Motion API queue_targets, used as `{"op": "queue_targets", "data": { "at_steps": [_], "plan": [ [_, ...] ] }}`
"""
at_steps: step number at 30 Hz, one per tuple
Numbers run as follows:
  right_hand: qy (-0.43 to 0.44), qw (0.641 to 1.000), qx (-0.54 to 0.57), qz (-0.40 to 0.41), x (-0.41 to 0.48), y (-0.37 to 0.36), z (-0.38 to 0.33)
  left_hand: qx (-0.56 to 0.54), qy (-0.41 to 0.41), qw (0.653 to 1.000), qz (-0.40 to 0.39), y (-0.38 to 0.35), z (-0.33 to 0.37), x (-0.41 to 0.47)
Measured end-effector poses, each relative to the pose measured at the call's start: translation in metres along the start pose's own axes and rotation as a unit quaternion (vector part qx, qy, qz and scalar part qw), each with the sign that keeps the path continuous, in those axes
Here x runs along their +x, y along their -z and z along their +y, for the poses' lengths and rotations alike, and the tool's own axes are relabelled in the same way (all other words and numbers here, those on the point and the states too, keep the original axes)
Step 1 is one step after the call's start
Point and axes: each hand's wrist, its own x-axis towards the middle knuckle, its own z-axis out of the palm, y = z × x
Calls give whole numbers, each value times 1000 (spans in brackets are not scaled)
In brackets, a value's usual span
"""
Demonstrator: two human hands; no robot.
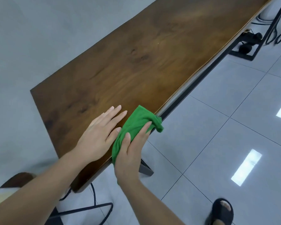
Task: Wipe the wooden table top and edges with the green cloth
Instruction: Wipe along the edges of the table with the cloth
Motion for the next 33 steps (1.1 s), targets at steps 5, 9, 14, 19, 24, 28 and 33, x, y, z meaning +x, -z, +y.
{"op": "queue_targets", "data": {
  "at_steps": [5, 9, 14, 19, 24, 28, 33],
  "plan": [
    [-9, 1000, -16, -5, -6, -4, 3, 1, 12, 1000, 6, 5, -9, -23],
    [-7, 998, -36, 45, 80, 29, -5, 16, 17, 1000, 14, 5, -5, -20],
    [-14, 997, -42, 64, 174, 78, -21, 14, 25, 999, 16, 4, -2, -19],
    [-26, 995, 14, 97, 166, 68, -22, 9, 28, 999, 19, 6, -1, -19],
    [-2, 996, 21, 84, 65, 14, 0, 7, 22, 999, 28, 2, -5, -18],
    [17, 996, 25, 79, -36, -41, 16, -21, 19, 999, 35, -2, -9, -17],
    [-15, 996, 47, 76, -124, -93, 21, -35, 24, 999, 33, -2, -11, -16]
  ]
}}
